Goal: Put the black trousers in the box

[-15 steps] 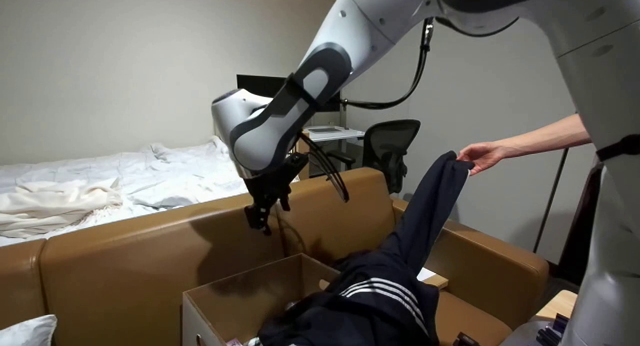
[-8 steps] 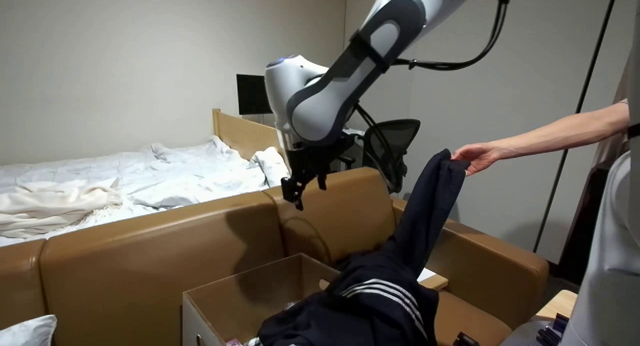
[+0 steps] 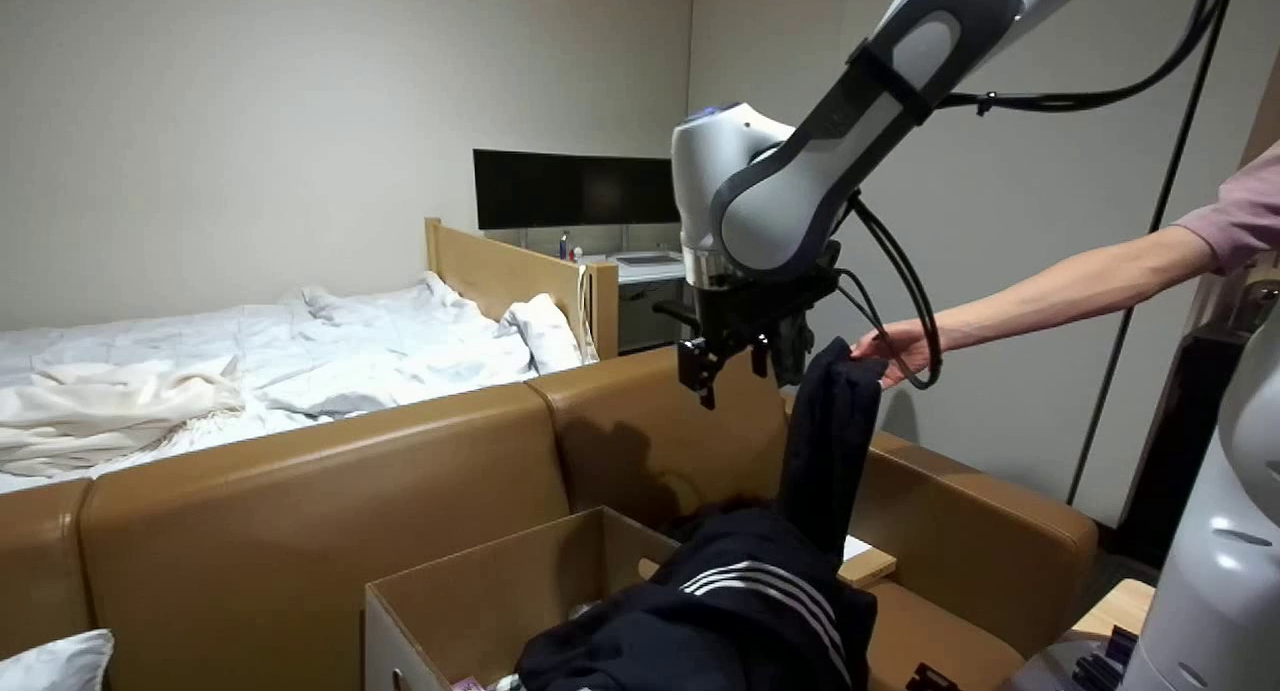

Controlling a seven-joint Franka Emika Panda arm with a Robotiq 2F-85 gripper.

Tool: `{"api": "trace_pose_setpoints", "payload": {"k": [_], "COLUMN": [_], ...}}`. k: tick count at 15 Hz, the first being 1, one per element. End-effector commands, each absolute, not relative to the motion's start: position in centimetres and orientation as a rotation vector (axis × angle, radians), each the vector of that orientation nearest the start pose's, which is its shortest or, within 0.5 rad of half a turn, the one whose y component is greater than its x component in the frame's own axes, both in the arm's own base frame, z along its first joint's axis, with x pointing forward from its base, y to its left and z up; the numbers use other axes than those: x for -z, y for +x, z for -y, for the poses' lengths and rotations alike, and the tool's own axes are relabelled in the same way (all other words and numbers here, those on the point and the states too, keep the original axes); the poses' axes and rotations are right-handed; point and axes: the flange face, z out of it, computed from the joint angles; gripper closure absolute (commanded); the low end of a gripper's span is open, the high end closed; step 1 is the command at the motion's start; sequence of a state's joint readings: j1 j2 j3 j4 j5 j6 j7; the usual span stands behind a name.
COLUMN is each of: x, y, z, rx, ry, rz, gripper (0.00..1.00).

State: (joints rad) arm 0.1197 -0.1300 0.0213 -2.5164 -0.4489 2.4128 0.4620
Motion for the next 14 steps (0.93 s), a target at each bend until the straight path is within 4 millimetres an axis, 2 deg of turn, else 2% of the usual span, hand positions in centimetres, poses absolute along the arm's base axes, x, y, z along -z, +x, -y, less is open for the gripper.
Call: {"api": "trace_pose_setpoints", "payload": {"k": [1, 4, 7, 10, 14], "x": [-33.1, -33.1, -32.5, -31.2, -29.2], "y": [42.4, 41.9, 42.4, 43.4, 44.8], "z": [-2.4, 0.3, 2.2, 3.4, 3.7], "rx": [0.213, 0.207, 0.227, 0.238, 0.235], "ry": [-3.374, -3.332, -3.274, -3.218, -3.172], "rz": [-0.183, -0.353, -0.492, -0.577, -0.610], "gripper": [0.00, 0.00, 0.00, 0.00, 0.00]}}
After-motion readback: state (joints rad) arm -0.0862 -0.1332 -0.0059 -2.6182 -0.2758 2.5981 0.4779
